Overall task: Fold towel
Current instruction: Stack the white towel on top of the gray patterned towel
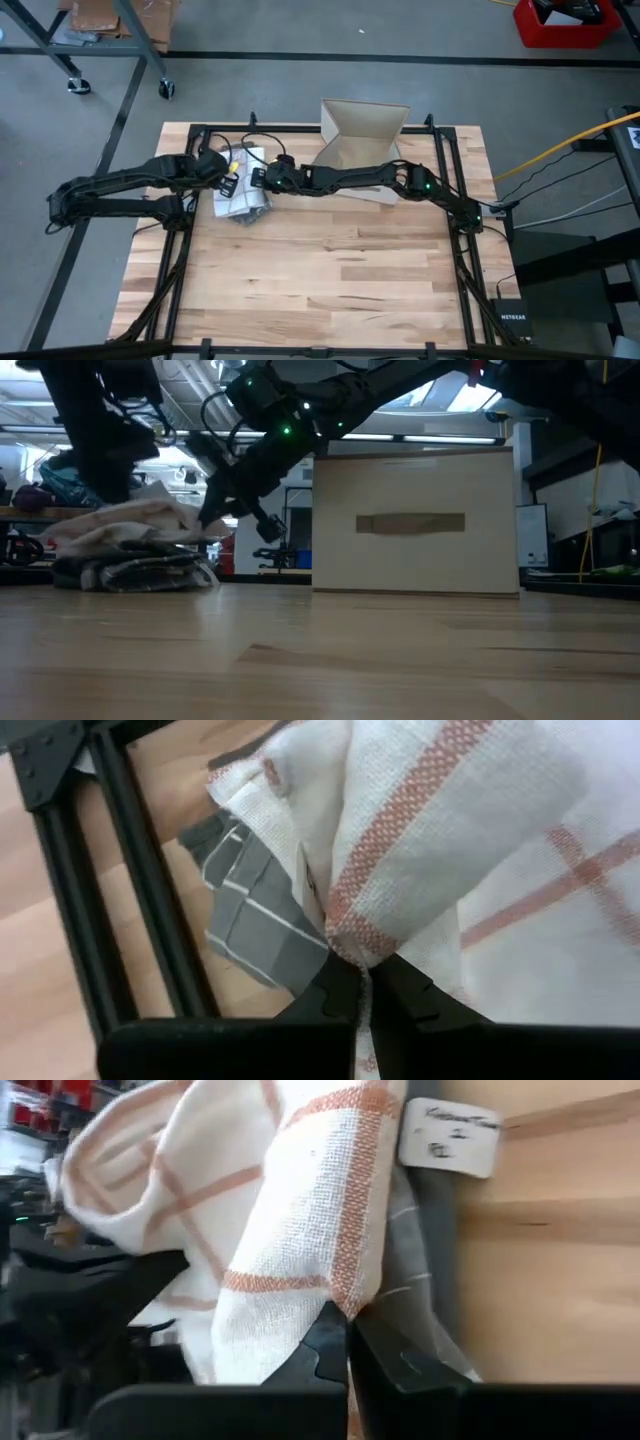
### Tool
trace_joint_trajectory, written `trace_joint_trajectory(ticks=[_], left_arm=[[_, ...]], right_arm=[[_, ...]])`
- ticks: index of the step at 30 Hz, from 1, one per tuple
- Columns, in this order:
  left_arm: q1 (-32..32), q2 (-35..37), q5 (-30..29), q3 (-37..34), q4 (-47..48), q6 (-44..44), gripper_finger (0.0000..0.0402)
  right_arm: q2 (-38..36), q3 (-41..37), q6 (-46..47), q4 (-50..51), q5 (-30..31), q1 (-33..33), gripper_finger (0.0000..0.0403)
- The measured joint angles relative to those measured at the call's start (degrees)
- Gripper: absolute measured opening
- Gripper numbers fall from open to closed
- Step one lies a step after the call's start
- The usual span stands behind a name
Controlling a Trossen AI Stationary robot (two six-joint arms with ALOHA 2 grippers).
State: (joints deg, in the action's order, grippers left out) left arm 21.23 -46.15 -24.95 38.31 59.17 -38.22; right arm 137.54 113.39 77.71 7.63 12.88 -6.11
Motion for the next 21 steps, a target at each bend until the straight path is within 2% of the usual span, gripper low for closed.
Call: trace_joint_trajectory(ticks=[5,11,14,18,21], left_arm=[[1.72,-0.70,-1.16,-5.10,-2.05,-2.26,0.0002],[3.97,-0.75,-2.56,-9.04,-1.83,-6.98,0.0025],[4.88,-0.73,-3.03,-9.13,-3.10,-9.83,0.0040],[5.78,-0.75,-2.94,-9.10,-3.45,-12.75,0.0067],[6.15,-0.75,-2.93,-9.10,-4.43,-12.80,0.0093]], right_arm=[[0.10,0.00,-0.04,2.67,0.65,-0.69,0.0007],[0.09,-0.03,-0.15,3.00,-0.34,-1.54,0.0038],[0.23,-0.03,-0.76,3.22,-3.53,-2.18,0.0057],[0.43,-0.05,-3.36,3.09,-11.85,-3.08,0.0092],[0.43,-0.05,-4.31,3.08,-13.77,-3.33,0.0127]])
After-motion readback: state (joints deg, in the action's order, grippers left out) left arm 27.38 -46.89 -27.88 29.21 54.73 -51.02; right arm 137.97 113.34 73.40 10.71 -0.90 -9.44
